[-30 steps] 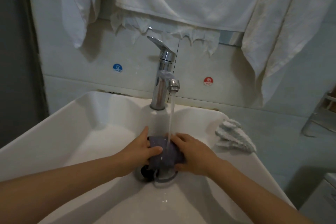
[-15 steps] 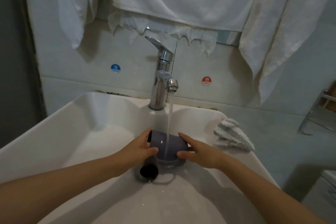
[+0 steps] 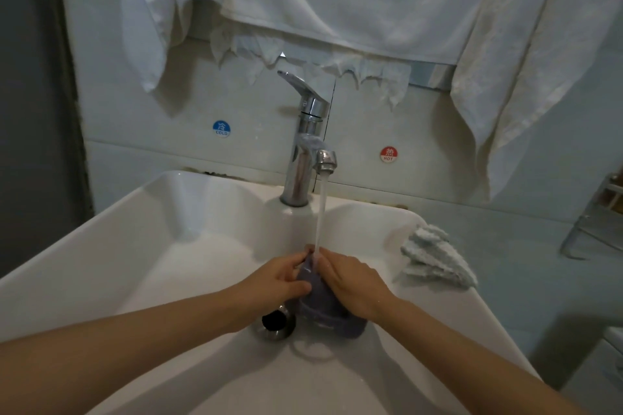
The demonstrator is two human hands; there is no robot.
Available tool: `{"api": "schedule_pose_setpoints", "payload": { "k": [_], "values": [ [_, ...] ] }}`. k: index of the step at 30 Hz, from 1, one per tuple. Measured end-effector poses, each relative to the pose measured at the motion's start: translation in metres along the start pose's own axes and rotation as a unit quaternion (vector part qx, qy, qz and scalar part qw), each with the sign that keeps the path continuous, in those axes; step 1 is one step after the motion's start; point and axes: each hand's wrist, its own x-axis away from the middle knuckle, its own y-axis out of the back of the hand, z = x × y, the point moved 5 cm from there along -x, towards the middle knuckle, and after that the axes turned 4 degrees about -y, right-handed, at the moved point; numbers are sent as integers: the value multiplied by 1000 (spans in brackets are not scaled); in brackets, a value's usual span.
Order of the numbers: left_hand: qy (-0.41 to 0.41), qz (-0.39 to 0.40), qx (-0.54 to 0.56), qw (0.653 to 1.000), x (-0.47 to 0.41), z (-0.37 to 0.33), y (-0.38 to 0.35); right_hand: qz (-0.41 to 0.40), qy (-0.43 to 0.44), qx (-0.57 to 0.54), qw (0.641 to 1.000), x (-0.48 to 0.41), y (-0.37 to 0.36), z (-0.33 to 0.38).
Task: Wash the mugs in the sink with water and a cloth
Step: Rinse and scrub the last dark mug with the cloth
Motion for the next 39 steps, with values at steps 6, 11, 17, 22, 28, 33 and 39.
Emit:
{"api": "schedule_pose_setpoints", "payload": {
  "k": [6,11,17,22,28,33,39],
  "values": [
    [9,-24,17,1000,-5,-4,12,27,-29,-88,995,-21,-9,-8],
    [20,-8,12,1000,-6,-6,14,68,14,-99,993,-20,-14,-4],
    [32,-9,12,999,-8,-5,14,65,13,-151,986,-17,-5,-5],
    [52,-1,24,998,-9,-3,15,89,21,-139,986,-15,-7,-3],
    [57,-15,34,998,-11,-1,16,61,-9,-175,983,-15,-1,-6],
    [61,-9,40,997,-10,1,17,81,13,-150,985,-12,-8,-1],
    [65,-27,37,997,-11,3,19,52,-16,-150,987,-18,-4,-5]
  ]
}}
